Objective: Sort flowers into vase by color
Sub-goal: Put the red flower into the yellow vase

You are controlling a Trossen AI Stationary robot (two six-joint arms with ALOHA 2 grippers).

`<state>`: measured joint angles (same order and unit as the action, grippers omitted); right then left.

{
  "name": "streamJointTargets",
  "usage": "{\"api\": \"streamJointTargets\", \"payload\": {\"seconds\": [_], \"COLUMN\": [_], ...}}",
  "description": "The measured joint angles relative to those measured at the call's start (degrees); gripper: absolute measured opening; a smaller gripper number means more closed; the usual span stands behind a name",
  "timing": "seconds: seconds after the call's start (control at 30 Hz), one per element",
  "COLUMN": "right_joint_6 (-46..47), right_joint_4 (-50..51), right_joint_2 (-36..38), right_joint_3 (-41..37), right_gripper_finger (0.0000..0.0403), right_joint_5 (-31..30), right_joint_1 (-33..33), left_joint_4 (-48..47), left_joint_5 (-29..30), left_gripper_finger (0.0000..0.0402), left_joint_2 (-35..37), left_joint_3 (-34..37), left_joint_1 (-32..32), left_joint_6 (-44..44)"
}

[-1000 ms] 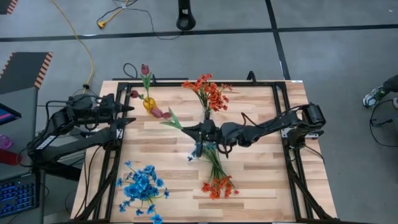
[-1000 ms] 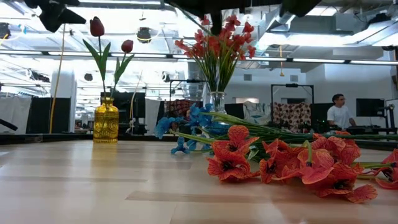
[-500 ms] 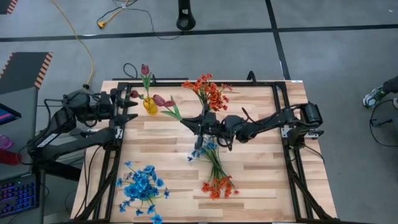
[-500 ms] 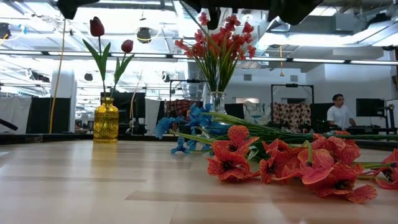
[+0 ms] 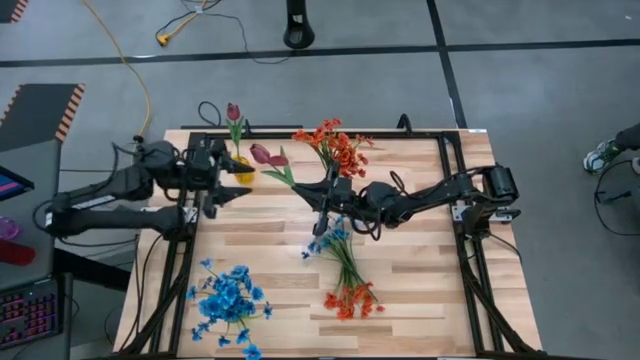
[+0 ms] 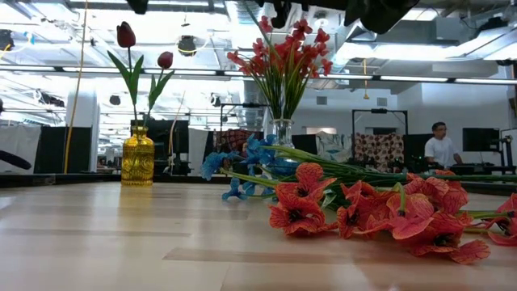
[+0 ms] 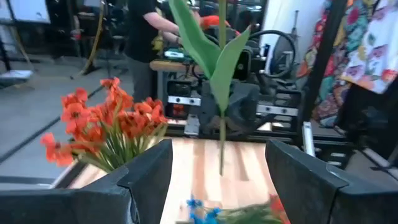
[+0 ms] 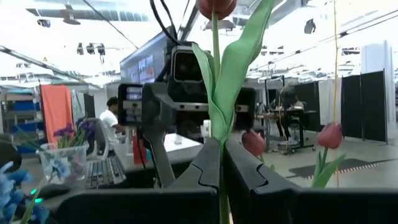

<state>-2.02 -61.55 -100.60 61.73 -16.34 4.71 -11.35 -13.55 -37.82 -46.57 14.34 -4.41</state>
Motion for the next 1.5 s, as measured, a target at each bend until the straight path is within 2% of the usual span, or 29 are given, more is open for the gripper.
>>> {"api": "streamJointTargets", "payload": {"seconds": [0.07, 0.27, 0.6, 0.87, 1.0, 1.17, 1.3, 1.5], "right_joint_6": [-0.1, -0.2, -0.1, -0.2, -0.1, -0.1, 0.0, 0.0], "right_joint_4": [-1.0, -1.0, -1.1, -1.0, -1.1, -1.1, -1.1, -1.1], "right_joint_2": [0.0, 0.0, 0.0, 0.0, 0.0, 0.0, 0.0, 0.0], "right_joint_3": [0.0, 0.0, 0.0, 0.0, 0.0, 0.0, 0.0, 0.0], "right_gripper_finger": [0.0033, 0.0033, 0.0033, 0.0033, 0.0033, 0.0034, 0.0034, 0.0034], "right_joint_5": [0.0, 0.0, 0.0, 0.0, 0.0, 0.0, 0.0, 0.0], "right_joint_1": [0.0, 0.0, 0.1, 0.1, 0.1, 0.0, 0.0, 0.0], "left_joint_4": [2.8, 12.7, 21.5, 27.6, 27.9, 28.6, 32.0, 32.7], "left_joint_5": [2.3, 3.6, 5.2, 6.9, 9.4, 9.8, 9.9, 9.9], "left_gripper_finger": [0.0245, 0.0245, 0.0245, 0.0245, 0.0245, 0.0244, 0.0221, 0.0153], "left_joint_2": [-2.0, -8.3, -16.7, -19.0, -19.1, -20.3, -22.6, -24.2], "left_joint_3": [0.0, 0.0, 0.0, 0.0, 0.0, 0.0, 0.0, 0.0], "left_joint_1": [-1.4, -4.3, -7.3, -9.0, -9.3, -9.3, -9.3, -9.3], "left_joint_6": [0.8, 1.2, 1.7, 2.9, 2.9, 2.9, 3.8, 4.4]}}
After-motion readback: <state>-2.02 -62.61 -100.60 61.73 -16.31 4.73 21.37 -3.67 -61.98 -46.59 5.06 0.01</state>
